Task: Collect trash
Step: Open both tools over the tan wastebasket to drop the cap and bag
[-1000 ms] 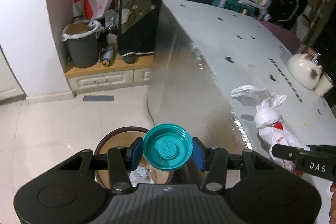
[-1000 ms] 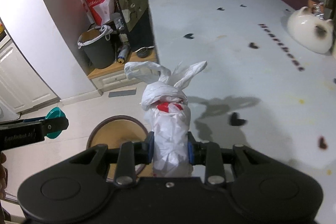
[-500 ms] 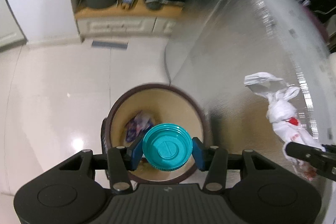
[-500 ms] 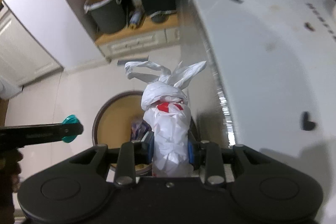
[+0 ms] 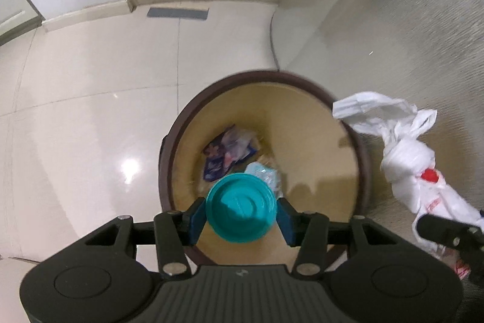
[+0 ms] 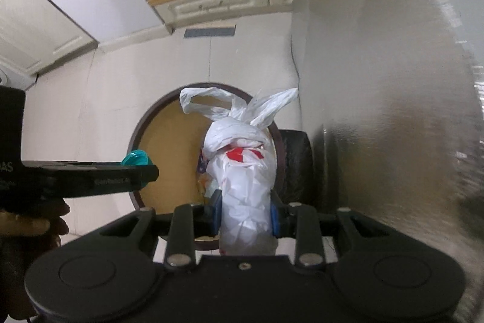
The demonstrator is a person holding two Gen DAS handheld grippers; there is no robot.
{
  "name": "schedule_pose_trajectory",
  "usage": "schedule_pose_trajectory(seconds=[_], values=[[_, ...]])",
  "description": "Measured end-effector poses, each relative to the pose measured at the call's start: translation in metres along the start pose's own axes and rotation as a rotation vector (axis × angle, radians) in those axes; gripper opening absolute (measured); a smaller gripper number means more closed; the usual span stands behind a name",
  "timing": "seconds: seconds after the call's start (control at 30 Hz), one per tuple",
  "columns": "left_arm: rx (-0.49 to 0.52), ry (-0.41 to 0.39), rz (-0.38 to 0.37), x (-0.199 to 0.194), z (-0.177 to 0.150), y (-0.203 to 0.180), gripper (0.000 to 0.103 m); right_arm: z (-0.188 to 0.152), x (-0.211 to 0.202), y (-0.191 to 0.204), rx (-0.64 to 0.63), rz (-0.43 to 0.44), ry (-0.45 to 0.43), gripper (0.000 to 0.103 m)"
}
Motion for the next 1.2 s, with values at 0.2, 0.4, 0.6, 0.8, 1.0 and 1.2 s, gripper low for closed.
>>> schedule_pose_trajectory(seconds=[0.2, 0.4, 0.6, 0.8, 1.0, 1.2], values=[[-0.008, 0.012, 0.006, 0.007, -0.011, 0.014, 0.071, 0.006, 0.035, -0.005, 0.039, 0.027, 0.041, 0.032], [-0.034, -0.004, -0.009, 0.001, -0.021, 0.026, 0.073, 0.018, 0.065, -0.003, 0.045, 0.036, 0.021, 0.033], [-0.05, -0.019, -0.011, -0.003, -0.025, 0.032, 0.083, 0.018, 0.084, -0.007, 0.047, -0.01, 0.037, 0.05], [-0.056, -0.02, -0.019, -0.007, -0.026, 0.03, 0.088, 0.0, 0.072, -0.014, 0.035, -0.014, 0.065, 0.051], [-0.039, -0.032, -0.031, -0.021, -0.03, 0.021, 0.093, -0.008, 0.048, -0.011, 0.006, -0.006, 0.05, 0.058], [-0.034, -0.071, -0.036, -0.047, -0.033, 0.016, 0.102, -0.013, 0.015, -0.006, -0.007, -0.006, 0.001, 0.069]])
Point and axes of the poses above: each gripper's, at about its wrist camera, not at the fingertips, and x roughly the way its jaws point, y to its left, z to its top, the point moved 2 cm from there along x, roughly the way its jaws point, and after that the axes turned 1 degree about x, right-handed, at the moved point
